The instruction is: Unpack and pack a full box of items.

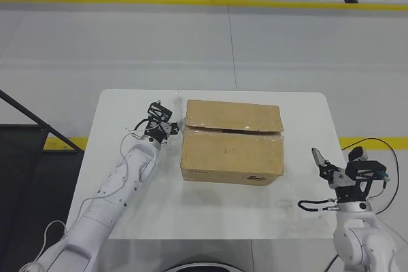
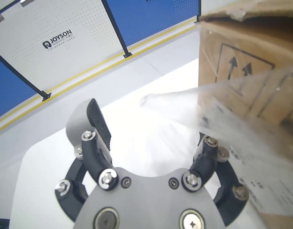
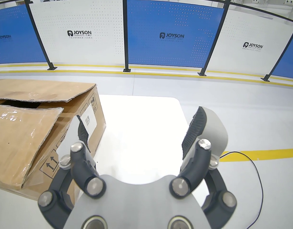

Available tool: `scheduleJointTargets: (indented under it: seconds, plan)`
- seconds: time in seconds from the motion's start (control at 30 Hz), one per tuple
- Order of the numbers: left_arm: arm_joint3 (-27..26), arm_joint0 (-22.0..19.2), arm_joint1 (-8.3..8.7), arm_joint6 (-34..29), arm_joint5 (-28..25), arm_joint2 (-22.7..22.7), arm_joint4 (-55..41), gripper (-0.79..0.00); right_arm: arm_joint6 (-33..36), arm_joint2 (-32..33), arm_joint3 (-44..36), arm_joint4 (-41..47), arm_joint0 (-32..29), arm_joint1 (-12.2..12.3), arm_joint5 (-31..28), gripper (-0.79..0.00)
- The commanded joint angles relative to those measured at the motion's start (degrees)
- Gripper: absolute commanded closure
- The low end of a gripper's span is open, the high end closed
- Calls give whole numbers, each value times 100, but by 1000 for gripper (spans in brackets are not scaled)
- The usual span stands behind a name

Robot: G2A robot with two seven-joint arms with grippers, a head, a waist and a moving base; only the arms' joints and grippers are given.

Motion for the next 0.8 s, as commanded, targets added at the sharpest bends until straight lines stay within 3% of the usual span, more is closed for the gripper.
scheduleJointTargets:
  seconds: [0.0, 0.3, 0.77]
  plan:
    - [61, -15, -16, 132, 73, -29, -52, -785, 4, 3, 7, 3, 11, -2, -4, -785]
    - [-127, 283, 67, 534, 157, -520, -213, -785, 108, -125, 20, -65, 180, -10, -87, -785]
    - [-1505, 1595, 306, 455, 116, -1523, -354, -785, 169, -234, 29, -141, 323, -18, -199, -785]
